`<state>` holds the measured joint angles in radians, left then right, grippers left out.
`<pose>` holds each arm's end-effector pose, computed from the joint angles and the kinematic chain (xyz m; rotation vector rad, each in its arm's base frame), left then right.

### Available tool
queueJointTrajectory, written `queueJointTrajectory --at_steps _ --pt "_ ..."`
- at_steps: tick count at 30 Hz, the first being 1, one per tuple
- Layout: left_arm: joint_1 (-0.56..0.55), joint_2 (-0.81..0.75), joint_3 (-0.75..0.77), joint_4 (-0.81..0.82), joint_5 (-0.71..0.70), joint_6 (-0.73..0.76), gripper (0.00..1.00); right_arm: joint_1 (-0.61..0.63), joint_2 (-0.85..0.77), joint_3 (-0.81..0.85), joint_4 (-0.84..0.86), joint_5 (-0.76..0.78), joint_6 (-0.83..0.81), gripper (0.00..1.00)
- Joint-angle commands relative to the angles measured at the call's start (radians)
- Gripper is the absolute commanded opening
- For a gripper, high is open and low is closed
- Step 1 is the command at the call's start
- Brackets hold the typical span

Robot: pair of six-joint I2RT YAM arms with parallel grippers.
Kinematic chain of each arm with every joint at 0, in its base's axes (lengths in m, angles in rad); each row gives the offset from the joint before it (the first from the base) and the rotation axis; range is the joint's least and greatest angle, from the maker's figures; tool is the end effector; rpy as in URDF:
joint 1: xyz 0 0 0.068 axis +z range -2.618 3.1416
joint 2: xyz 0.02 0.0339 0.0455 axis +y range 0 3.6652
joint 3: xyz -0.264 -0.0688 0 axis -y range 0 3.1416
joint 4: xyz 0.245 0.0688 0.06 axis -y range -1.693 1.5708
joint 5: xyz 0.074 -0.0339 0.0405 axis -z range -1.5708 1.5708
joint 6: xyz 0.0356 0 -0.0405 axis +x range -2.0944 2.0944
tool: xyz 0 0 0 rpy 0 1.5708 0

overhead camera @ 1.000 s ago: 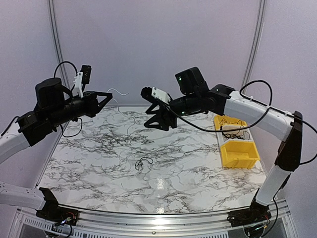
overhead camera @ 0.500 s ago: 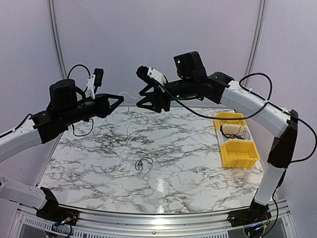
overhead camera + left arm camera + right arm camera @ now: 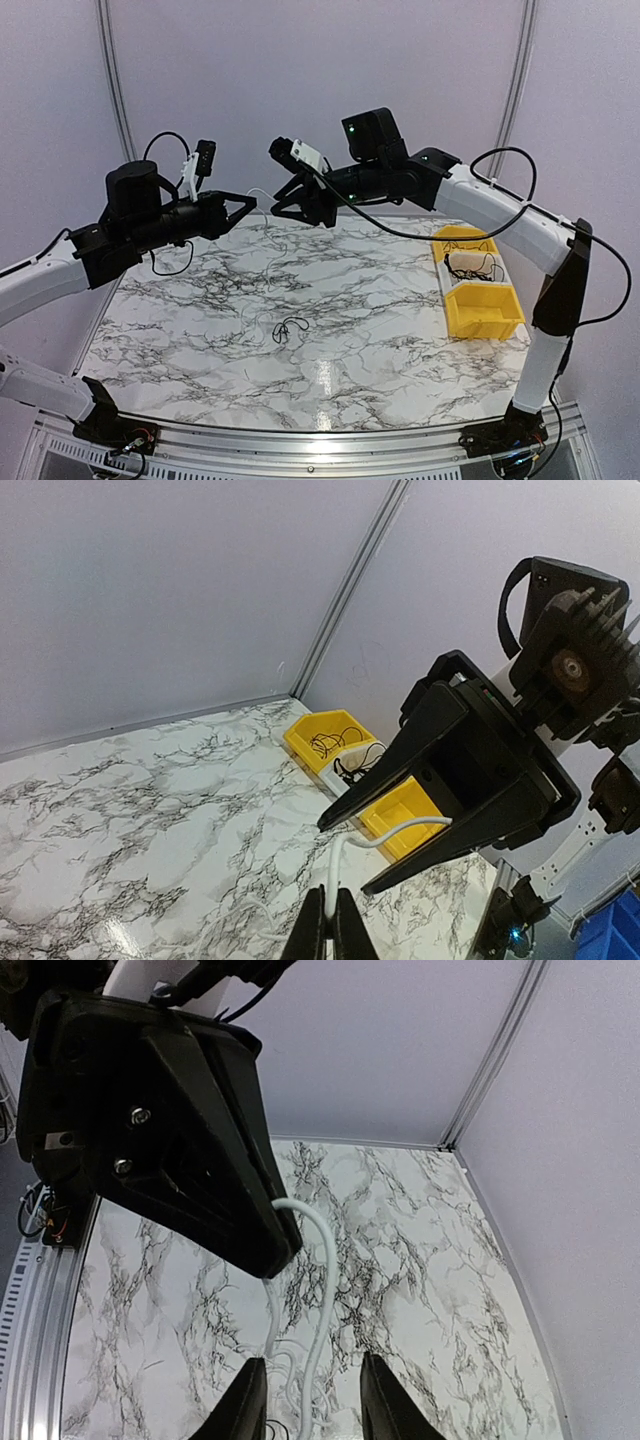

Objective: Untangle the cables

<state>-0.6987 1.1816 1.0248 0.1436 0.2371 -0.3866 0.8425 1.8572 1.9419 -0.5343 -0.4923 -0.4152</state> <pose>0.2088 -0.1864 0.3773 0.4535 1.6194 -1.0216 0.2727 0.3310 0.4015 -1.4471 1.4474 0.7655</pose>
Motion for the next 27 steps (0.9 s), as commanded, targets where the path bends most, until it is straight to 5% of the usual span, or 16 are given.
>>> queueJointTrajectory --at_steps 1,8,12,18,27 --pt "-0.005 0.011 -0.006 0.047 0.024 -0.010 0.00 0.003 -0.004 0.053 0.013 -0.019 0.018 0.29" --pt "-0.007 0.023 -0.006 0.047 0.025 -0.009 0.00 0.001 -0.013 0.053 0.014 -0.004 0.024 0.00" --pt "-0.006 0.035 -0.012 0.044 0.022 0.002 0.03 -0.020 -0.028 0.061 0.014 0.013 0.016 0.00" --pt "-0.007 0.054 -0.009 -0.007 -0.004 0.053 0.46 -0.121 -0.074 0.060 0.013 0.038 0.000 0.00" --pt "-0.005 0.074 -0.037 -0.059 -0.095 0.160 0.53 -0.311 -0.191 -0.032 0.042 0.079 -0.003 0.00"
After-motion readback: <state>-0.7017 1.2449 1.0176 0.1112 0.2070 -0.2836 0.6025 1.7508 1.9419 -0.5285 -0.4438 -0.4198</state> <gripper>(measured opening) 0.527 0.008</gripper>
